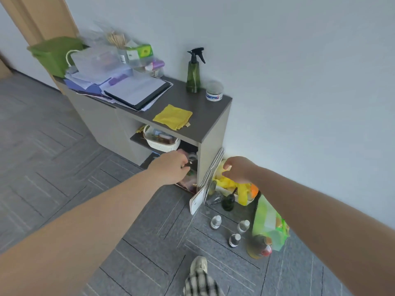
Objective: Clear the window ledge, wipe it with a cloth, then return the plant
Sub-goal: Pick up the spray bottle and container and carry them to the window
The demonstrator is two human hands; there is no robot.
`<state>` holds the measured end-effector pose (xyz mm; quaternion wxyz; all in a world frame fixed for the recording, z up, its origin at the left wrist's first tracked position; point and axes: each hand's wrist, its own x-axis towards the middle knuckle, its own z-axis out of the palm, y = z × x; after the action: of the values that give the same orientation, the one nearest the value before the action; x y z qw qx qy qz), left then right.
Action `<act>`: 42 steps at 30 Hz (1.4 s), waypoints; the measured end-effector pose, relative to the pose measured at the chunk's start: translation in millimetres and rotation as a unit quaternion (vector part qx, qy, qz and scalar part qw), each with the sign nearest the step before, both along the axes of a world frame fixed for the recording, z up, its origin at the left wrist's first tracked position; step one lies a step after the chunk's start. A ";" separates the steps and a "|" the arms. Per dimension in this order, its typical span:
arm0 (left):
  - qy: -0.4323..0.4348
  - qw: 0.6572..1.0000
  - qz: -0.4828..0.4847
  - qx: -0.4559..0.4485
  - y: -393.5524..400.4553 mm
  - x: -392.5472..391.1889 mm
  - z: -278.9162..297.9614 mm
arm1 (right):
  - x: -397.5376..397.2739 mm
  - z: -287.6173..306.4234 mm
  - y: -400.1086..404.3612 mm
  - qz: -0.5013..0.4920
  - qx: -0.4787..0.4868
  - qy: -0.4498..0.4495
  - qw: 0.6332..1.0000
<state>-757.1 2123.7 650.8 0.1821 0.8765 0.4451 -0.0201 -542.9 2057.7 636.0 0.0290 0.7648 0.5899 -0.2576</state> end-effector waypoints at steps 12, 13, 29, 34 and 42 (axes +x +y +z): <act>0.005 0.999 0.032 0.007 248.1 9.9 -5.1 | 20.5 -19.3 248.7 -0.094 0.037 0.060 0.993; 0.002 1.000 0.030 0.004 265.8 13.7 -6.0 | 23.6 -17.5 265.0 -0.099 0.040 0.058 0.993; -0.039 0.991 -0.124 -0.027 550.9 105.3 -53.7 | 67.7 -52.7 463.2 -0.324 0.015 -0.006 0.946; -0.016 0.989 -0.132 -0.059 608.6 120.1 -89.1 | 71.5 -72.8 504.8 -0.399 0.034 -0.053 0.915; -0.093 0.983 -0.065 -0.143 638.5 159.4 -115.2 | 88.7 -103.8 530.7 -0.477 0.080 -0.031 0.875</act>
<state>-597.7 2762.2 535.6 0.3444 0.8665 0.3612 -0.0138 -454.2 2588.4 532.2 -0.1409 0.9605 0.1710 -0.1685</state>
